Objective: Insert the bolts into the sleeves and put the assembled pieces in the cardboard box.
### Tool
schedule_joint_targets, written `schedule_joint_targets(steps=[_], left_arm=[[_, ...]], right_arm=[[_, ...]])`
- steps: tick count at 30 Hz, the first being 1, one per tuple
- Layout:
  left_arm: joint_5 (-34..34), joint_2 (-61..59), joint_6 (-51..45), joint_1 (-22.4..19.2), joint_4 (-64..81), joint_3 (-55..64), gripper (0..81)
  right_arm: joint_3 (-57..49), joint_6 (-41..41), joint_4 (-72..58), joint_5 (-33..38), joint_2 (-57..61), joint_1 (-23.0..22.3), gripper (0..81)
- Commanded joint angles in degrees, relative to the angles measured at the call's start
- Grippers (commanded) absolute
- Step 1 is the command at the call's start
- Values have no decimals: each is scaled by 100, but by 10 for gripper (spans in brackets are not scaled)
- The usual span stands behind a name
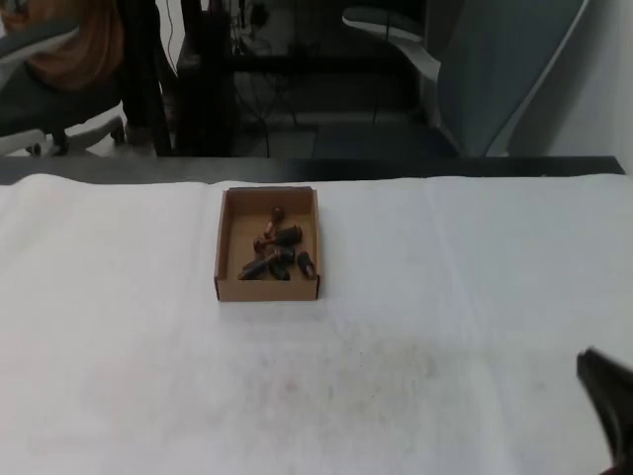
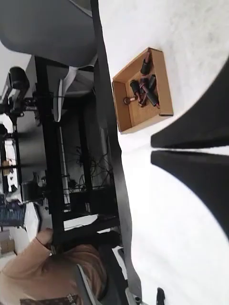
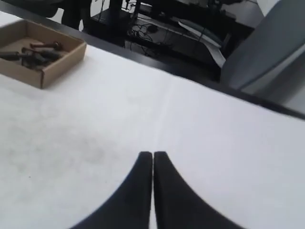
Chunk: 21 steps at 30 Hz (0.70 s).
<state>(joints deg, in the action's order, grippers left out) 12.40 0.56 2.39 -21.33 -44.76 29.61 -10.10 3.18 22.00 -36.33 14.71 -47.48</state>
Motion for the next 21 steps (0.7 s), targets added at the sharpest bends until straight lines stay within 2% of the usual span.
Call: schedule_joint_targets(steps=[1, 5, 9, 14, 17, 21], left_arm=[[187, -56, -159, 9, 236, -46, 17], [161, -56, -159, 9, 262, -77, 17], [161, -56, -159, 9, 245, -85, 17], [46, -56, -420, 9, 107, -510, 17], [-288, -56, -1009, 9, 424, -1094, 17], [-448, -56, -953, 9, 1340, -1982, 17]], right_arm=[[341, -545, -355, 163, 11, 320, 6], [562, -552, -790, 723, 11, 1039, 6], [595, -551, -1001, 945, 11, 1993, 6], [903, -1713, -554, 2132, 11, 3230, 6], [1010, -1771, -395, 2692, 11, 3612, 6], [1010, -1717, -442, 3028, 11, 3711, 6]])
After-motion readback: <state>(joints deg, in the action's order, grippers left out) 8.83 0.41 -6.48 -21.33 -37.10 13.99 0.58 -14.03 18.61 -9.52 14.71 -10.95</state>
